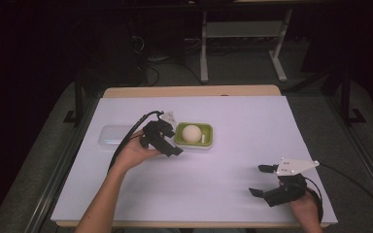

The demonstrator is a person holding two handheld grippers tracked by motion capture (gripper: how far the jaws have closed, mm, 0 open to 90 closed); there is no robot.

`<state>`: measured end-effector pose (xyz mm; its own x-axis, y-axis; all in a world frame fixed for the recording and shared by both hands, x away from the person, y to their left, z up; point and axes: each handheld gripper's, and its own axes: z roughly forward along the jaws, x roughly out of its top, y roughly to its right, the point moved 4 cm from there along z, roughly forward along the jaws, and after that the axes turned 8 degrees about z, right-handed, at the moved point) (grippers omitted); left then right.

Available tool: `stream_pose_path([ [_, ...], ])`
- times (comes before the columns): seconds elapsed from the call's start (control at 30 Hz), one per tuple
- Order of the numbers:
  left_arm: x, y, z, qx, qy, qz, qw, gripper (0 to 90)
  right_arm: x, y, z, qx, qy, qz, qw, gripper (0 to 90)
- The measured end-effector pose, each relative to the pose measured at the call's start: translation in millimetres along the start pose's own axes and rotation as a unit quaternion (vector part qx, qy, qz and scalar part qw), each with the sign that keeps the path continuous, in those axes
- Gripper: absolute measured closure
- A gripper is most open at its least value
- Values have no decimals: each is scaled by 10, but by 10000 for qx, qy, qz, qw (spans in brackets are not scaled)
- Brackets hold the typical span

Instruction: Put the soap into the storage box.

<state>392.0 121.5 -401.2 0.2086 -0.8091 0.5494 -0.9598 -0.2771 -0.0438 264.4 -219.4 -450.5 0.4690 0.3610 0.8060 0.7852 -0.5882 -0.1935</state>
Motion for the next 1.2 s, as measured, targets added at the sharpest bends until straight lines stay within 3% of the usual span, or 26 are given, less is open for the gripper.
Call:
stream_pose_path([
  [0.2,-137,56,-66,13,50,-89,9999,233,2,-4,27,-9,-33,5,10000,131],
  [0.33,-203,122,-118,106,158,16,9998,233,2,-2,48,-12,-75,-2,10000,131],
  [0.57,-331,213,-189,239,234,31,9994,233,12,-35,85,-19,-157,-47,9999,131],
  [0.7,-388,260,-223,210,355,-88,9991,233,-9,-16,62,-83,-155,3,9998,131],
  [0.83,-457,310,-237,60,291,-81,9995,217,-29,32,22,-160,-126,61,9998,131],
  [1.0,-546,412,-265,71,384,52,9992,220,-43,63,-10,-227,-97,145,9996,131],
  [1.2,-633,501,-313,140,501,9,9986,220,-55,62,4,-232,-140,136,9995,131],
])
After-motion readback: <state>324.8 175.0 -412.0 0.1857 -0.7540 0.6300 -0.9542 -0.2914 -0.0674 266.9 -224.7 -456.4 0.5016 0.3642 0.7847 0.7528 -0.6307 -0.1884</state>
